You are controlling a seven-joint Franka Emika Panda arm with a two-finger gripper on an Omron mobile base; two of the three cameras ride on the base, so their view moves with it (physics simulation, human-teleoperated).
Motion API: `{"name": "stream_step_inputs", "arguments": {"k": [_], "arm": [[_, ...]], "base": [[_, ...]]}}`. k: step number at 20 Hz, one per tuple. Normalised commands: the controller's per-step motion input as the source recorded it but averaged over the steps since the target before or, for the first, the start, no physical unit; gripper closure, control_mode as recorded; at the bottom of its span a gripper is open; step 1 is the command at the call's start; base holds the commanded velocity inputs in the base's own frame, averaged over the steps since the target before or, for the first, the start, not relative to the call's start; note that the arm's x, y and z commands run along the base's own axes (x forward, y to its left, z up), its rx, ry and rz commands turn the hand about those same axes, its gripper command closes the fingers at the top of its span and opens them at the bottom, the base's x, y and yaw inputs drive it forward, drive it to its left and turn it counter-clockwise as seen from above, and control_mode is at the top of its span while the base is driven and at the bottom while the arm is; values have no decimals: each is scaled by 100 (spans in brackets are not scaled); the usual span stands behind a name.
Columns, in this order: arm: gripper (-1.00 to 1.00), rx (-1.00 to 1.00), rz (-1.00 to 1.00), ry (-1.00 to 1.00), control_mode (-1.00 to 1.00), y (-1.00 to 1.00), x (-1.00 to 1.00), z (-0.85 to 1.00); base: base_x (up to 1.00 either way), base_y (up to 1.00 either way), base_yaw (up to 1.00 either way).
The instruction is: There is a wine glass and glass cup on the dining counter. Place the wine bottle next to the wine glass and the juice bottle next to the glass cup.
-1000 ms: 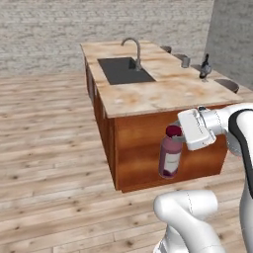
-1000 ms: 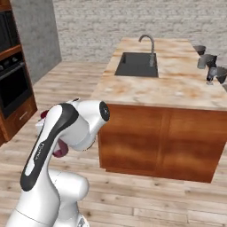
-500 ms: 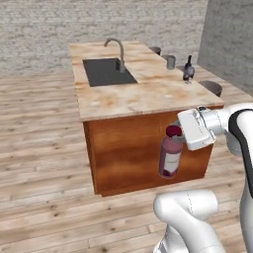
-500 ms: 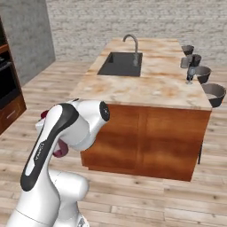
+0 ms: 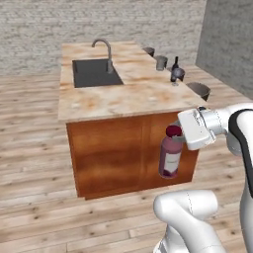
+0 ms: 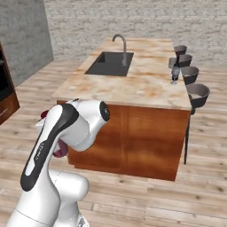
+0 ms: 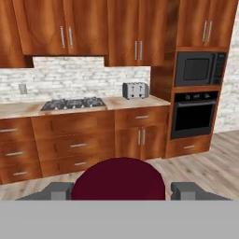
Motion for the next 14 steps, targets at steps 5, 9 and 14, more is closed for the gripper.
{"name": "stream_step_inputs", "arguments": {"k": [5, 9, 14], "arm": [[100, 0, 0, 0, 100, 0, 0, 0], [100, 0, 0, 0, 100, 0, 0, 0], [100, 0, 0, 0, 100, 0, 0, 0]], "base": [[27, -62, 5], [27, -63, 5], [27, -62, 5]]}}
